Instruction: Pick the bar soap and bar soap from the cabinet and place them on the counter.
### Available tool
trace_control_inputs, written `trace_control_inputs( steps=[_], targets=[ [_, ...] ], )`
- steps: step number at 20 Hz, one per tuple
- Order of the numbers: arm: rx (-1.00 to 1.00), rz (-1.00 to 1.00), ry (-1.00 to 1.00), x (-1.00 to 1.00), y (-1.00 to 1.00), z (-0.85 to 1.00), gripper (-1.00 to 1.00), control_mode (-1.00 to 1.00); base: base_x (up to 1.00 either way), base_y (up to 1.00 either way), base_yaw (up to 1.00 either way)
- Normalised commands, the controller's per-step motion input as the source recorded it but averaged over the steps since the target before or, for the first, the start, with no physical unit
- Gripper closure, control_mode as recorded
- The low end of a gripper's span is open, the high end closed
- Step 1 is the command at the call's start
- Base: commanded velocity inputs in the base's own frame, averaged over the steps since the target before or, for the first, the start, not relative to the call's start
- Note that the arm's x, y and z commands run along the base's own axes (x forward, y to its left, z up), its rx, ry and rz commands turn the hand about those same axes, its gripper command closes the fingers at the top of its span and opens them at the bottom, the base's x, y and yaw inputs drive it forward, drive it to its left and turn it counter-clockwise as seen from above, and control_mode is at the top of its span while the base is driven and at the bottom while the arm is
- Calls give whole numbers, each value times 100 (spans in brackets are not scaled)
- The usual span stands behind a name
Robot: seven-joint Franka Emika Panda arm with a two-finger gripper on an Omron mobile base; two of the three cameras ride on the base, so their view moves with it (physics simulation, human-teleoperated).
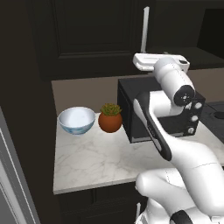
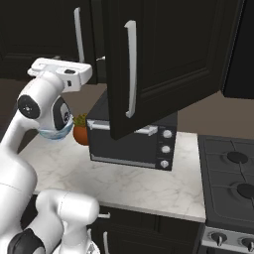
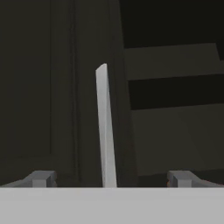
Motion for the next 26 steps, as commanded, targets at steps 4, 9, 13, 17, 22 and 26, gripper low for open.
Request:
trace_control_inputs(
  steps=[4, 9, 13, 17, 22, 26],
  targets=[
    [0, 0, 0, 33, 5, -1, -100, -100, 0, 0, 0],
    [-1, 0, 0, 32, 15, -5, -100, -100, 0, 0, 0],
    [0, 0, 0, 34, 13, -7, -100, -100, 0, 0, 0],
    [0, 0, 0, 36, 2, -2, -100, -100, 0, 0, 0],
    [0, 0, 0, 40, 0, -1, -100, -100, 0, 0, 0],
    [0, 0, 0, 46, 0, -3, -100, -100, 0, 0, 0]
  ],
)
